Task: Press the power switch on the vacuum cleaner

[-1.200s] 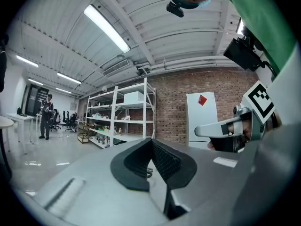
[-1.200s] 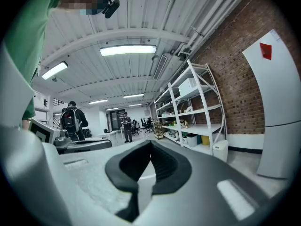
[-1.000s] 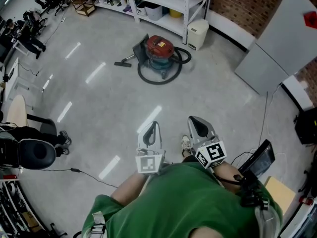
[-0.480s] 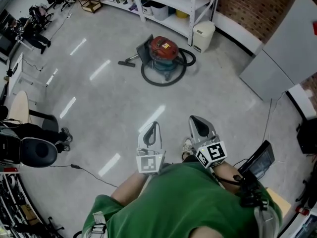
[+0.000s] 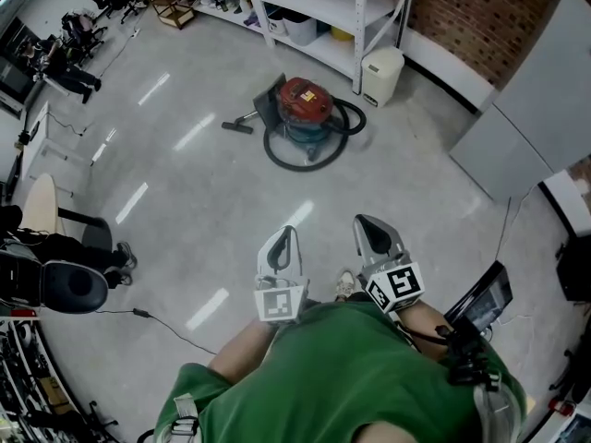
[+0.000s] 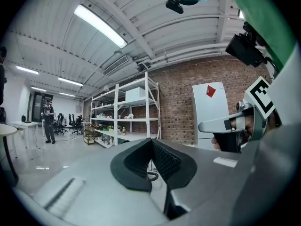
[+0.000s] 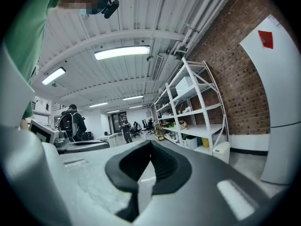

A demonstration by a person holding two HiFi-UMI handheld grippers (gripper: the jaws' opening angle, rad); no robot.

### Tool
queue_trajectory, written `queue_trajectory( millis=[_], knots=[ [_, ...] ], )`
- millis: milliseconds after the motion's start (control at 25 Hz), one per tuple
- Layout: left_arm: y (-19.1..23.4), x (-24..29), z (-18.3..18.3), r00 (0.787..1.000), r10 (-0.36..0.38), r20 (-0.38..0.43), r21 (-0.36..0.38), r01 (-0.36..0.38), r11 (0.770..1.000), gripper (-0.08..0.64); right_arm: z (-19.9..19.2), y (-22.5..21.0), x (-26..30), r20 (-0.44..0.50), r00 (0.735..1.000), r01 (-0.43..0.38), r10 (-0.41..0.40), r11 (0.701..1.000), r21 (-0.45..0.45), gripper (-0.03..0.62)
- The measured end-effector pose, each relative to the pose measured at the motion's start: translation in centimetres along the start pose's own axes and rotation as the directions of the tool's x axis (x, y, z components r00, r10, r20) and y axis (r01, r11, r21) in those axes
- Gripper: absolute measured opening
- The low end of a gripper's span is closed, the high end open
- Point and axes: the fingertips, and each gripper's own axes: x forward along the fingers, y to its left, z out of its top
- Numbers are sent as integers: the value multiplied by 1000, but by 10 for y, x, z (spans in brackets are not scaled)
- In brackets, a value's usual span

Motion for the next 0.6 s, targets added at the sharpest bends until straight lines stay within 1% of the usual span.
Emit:
queue_trajectory(
  millis=[360, 600],
  knots=[
    [-17, 42, 6, 1000, 28, 4, 15, -28, 999, 6, 5, -45, 0, 20, 1000, -3, 3, 1000, 22, 3],
    [-13, 54, 8, 1000, 27, -6, 19, -27, 999, 6, 2, -56, 6, 8, 1000, 10, -11, 999, 34, 3]
  ],
)
